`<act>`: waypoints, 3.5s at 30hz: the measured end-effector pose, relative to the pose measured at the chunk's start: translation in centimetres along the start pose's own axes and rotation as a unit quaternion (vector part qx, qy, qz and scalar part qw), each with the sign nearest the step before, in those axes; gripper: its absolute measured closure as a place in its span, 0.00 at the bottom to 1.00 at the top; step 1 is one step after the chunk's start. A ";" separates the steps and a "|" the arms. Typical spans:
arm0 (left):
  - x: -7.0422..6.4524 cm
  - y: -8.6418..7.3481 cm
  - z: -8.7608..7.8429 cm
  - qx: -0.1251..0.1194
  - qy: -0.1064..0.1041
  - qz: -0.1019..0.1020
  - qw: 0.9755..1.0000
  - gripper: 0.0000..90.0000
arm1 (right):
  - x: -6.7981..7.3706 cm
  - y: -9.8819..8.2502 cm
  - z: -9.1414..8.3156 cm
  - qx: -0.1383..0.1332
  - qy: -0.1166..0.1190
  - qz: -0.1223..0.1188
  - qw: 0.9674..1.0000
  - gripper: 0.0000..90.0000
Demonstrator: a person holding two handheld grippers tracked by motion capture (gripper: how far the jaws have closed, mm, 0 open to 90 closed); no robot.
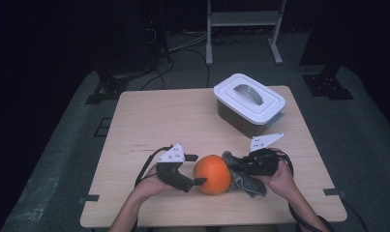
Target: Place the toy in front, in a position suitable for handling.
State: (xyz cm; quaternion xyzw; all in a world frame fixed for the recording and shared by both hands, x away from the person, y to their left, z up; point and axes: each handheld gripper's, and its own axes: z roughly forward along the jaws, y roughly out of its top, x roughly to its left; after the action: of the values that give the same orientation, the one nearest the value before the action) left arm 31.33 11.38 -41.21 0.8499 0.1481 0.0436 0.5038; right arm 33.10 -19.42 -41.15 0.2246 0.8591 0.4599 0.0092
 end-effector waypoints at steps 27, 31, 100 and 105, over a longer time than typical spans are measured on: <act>0.0 0.5 -0.9 0.010 0.010 0.002 1.000 0.25 | 0.9 0.9 0.2 -0.044 0.044 0.002 0.998 0.84; 0.3 0.1 -0.5 -0.001 0.016 0.002 1.000 0.17 | 0.7 0.8 0.3 -0.035 0.037 0.000 0.999 0.83; 0.3 -0.3 -0.3 0.006 0.044 -0.007 0.999 0.41 | 1.2 1.1 0.2 -0.042 0.047 0.006 0.998 0.83; 0.2 -0.4 0.3 -0.001 0.042 -0.028 0.999 0.39 | 1.9 1.6 -0.3 -0.068 0.030 -0.005 0.997 0.84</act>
State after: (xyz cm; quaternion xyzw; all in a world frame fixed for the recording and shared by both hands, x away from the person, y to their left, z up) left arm 31.47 11.39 -41.70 0.8422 0.1929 0.0651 0.4993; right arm 31.95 -18.12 -39.38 0.2049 0.8267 0.5240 0.0012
